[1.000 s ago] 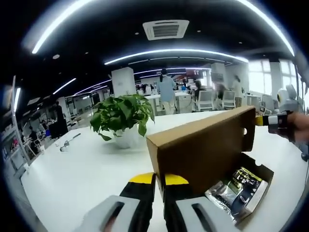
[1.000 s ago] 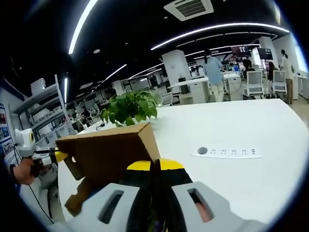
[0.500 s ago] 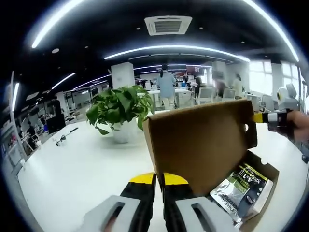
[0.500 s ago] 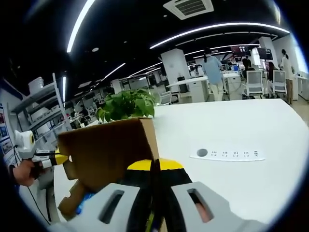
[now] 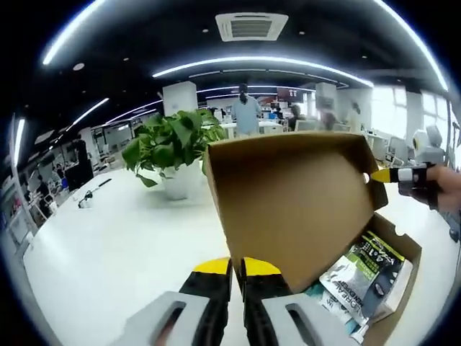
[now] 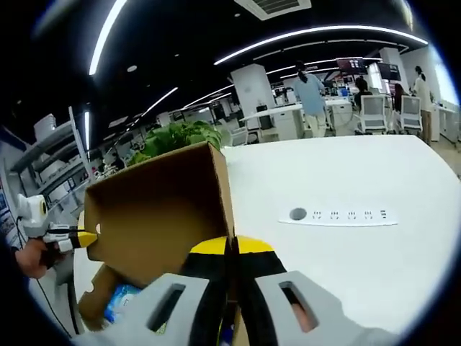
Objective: Operate the shoe box by opening the lid, removing the specified soft item, and placing it in the target area until the item is outside and the box remains undamaged.
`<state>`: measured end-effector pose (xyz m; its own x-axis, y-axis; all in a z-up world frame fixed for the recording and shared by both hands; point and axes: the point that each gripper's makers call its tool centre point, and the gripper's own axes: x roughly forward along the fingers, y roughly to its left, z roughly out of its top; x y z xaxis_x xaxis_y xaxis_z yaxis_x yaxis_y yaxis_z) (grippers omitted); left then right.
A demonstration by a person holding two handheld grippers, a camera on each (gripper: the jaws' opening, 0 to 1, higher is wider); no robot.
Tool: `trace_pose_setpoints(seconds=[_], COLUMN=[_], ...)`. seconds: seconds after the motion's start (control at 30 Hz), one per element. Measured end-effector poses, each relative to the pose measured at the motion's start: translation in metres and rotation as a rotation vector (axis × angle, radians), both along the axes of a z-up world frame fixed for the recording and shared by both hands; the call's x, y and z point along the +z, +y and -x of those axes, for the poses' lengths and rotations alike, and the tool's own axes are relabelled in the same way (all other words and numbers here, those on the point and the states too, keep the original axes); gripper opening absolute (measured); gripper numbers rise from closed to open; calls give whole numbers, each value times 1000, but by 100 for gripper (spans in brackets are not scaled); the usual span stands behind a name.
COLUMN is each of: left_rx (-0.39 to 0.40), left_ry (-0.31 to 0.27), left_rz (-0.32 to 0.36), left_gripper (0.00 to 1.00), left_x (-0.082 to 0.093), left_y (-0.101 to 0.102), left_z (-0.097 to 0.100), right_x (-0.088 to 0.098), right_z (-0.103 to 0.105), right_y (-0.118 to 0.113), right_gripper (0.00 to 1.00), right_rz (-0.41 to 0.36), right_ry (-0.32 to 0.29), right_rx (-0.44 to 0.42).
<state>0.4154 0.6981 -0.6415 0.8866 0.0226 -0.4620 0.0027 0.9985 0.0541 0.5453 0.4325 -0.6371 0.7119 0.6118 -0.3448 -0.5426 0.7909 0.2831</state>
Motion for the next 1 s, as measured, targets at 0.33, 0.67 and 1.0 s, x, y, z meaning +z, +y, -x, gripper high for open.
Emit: trace_pose_setpoints(seconds=[0.33, 0.67, 1.0], left_rx=[1, 27, 35], left_ry=[33, 91, 113], left_rz=[16, 31, 51], left_gripper=[4, 5, 6], left_x=[-6, -23, -32], left_y=[3, 18, 23], left_z=[-2, 5, 8], right_x=[-6, -33, -49], right_z=[-1, 12, 12], right_y=[2, 13, 20], right_gripper=[1, 0, 1], right_rz=[-7, 44, 51], right_ry=[29, 101, 150], right_rx=[-16, 15, 12])
